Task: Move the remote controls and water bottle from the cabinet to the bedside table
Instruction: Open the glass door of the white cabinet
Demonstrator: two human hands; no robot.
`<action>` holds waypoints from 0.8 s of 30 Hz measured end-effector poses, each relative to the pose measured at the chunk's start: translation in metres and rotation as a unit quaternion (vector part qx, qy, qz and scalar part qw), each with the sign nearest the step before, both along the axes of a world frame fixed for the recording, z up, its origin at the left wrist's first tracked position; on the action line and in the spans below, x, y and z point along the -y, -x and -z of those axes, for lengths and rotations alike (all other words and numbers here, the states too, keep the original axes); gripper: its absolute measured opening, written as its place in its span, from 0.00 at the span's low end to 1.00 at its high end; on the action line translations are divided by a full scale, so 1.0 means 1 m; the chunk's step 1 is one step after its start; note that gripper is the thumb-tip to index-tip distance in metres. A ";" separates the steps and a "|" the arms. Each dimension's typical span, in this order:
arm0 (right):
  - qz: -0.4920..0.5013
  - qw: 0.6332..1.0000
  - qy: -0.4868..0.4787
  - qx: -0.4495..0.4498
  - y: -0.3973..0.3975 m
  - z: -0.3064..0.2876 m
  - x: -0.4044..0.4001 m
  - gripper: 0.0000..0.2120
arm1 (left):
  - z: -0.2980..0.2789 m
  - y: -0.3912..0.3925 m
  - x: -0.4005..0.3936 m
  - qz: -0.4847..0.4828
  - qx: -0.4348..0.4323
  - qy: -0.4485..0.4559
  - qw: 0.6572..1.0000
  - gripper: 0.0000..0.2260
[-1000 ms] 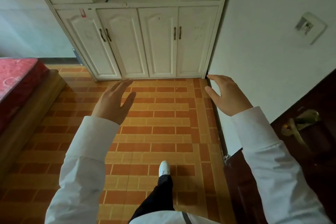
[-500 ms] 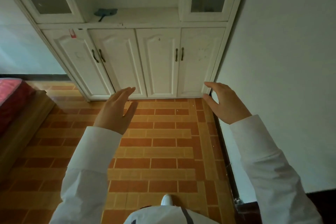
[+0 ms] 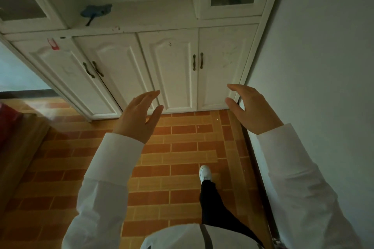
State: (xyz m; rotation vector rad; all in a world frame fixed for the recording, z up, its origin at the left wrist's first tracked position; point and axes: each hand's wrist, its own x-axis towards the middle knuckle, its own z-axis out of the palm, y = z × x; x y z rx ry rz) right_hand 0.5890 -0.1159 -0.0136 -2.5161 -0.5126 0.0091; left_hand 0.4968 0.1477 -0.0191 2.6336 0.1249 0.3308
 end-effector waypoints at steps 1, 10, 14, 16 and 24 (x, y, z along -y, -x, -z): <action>-0.003 1.000 -0.003 -0.002 -0.015 0.003 -0.002 0.23 | 0.002 -0.014 -0.002 0.000 -0.003 0.001 1.000 0.20; -0.033 0.999 -0.009 0.018 -0.176 -0.014 -0.022 0.23 | -0.012 -0.163 -0.017 -0.014 0.017 0.008 1.000 0.20; -0.051 0.998 -0.029 0.030 -0.240 -0.024 -0.035 0.22 | -0.015 -0.222 -0.028 -0.021 0.019 0.000 1.000 0.21; -0.061 0.997 -0.032 0.025 -0.271 -0.026 -0.045 0.22 | -0.015 -0.248 -0.035 -0.032 0.017 0.001 0.999 0.21; -0.085 0.996 -0.019 0.005 -0.361 -0.017 -0.094 0.22 | -0.008 -0.326 -0.077 -0.069 0.019 0.022 0.997 0.20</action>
